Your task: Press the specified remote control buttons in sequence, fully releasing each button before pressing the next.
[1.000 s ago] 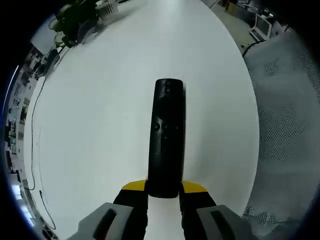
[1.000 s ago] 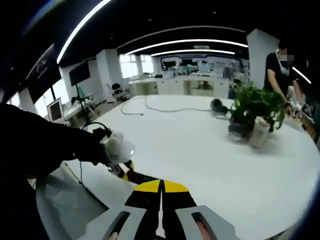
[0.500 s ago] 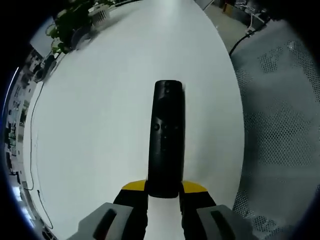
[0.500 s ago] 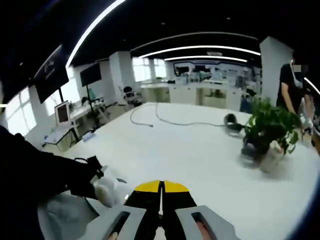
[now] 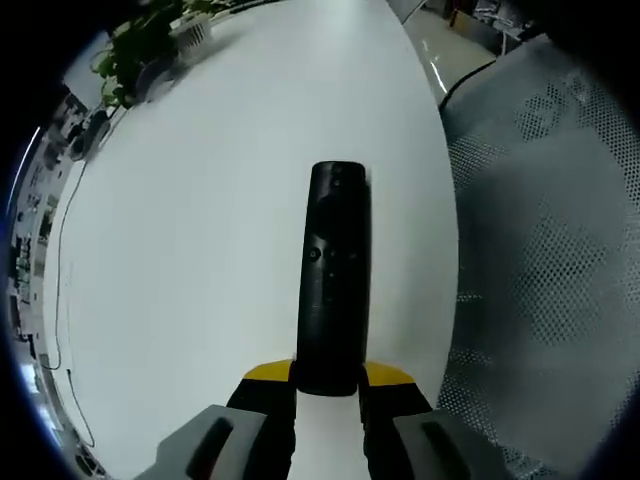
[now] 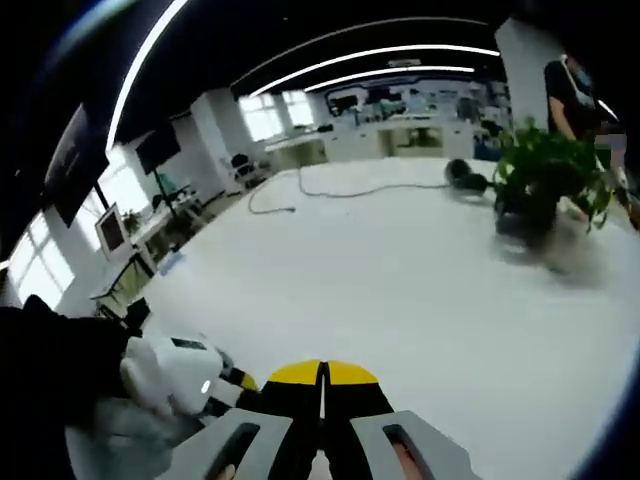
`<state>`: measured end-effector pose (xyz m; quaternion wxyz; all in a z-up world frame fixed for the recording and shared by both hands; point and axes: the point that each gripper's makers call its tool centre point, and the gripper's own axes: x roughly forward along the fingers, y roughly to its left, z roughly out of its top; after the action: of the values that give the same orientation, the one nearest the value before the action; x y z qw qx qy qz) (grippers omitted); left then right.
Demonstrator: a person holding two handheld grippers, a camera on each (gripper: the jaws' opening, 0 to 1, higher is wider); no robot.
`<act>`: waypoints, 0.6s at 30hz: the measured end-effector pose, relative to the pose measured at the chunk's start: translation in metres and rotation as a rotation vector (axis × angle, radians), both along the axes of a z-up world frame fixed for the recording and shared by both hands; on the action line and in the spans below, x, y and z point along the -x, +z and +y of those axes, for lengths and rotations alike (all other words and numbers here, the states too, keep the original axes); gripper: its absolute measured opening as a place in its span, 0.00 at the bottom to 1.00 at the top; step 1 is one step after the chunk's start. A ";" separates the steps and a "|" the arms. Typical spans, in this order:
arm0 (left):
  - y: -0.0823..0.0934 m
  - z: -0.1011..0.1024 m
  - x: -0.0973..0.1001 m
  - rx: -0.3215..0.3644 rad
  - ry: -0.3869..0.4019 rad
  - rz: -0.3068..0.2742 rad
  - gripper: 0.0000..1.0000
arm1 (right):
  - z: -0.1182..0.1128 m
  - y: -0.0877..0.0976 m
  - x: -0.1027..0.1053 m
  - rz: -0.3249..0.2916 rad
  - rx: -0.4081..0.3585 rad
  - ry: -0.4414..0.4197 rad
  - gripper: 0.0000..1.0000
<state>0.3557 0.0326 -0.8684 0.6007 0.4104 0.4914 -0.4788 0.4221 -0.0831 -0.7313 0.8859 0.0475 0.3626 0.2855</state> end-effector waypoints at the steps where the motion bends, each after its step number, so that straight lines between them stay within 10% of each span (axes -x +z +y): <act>1: 0.000 0.000 0.002 0.002 -0.002 0.000 0.23 | 0.000 -0.004 0.002 0.014 -0.005 -0.002 0.00; 18: 0.000 -0.006 0.015 0.040 0.030 -0.006 0.24 | -0.017 -0.063 0.030 0.322 -0.024 -0.104 0.00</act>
<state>0.3404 0.0270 -0.8682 0.6174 0.3924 0.4858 -0.4783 0.3925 -0.1002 -0.7944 0.8292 0.1219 0.4935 0.2323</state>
